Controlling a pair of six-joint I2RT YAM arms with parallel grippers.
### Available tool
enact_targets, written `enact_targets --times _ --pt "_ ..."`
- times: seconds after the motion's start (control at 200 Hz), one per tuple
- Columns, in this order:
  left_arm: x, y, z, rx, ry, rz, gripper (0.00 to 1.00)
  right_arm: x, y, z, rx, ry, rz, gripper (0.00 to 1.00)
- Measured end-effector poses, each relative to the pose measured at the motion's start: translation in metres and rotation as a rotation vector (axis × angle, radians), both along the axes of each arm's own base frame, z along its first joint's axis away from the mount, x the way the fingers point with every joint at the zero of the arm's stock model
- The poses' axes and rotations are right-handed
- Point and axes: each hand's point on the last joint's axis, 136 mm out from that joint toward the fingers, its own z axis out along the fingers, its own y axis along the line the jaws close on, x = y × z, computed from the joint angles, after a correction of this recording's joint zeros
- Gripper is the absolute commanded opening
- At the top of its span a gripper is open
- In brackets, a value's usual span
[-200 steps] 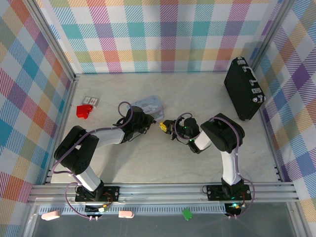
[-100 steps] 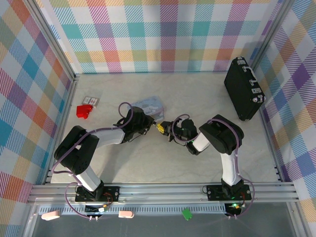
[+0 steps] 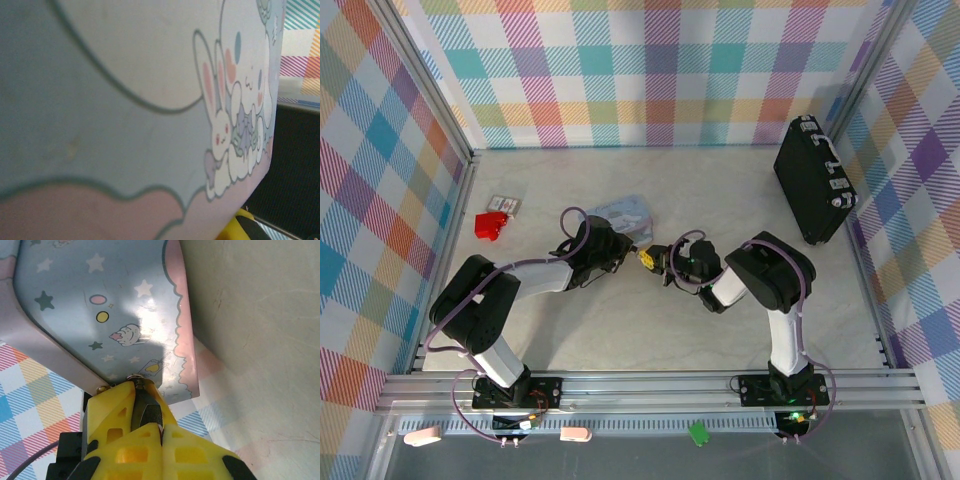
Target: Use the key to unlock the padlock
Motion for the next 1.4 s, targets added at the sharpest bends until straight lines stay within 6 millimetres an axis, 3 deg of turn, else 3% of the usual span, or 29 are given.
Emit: enact_targets --times 0.31,0.695,1.005,1.4 --pt "0.004 0.002 0.001 0.027 -0.02 0.033 0.0 0.007 0.005 0.001 -0.01 0.007 0.027 0.0" --pt "0.01 -0.006 -0.004 0.068 -0.007 0.044 0.0 0.013 -0.001 -0.005 -0.029 0.023 0.009 0.0" --pt "0.004 -0.005 -0.016 0.114 0.04 0.027 0.0 0.007 -0.001 -0.016 -0.064 0.051 0.039 0.0" --pt "-0.006 -0.004 -0.012 0.127 0.07 -0.022 0.0 -0.005 -0.001 -0.014 -0.045 0.052 0.093 0.0"
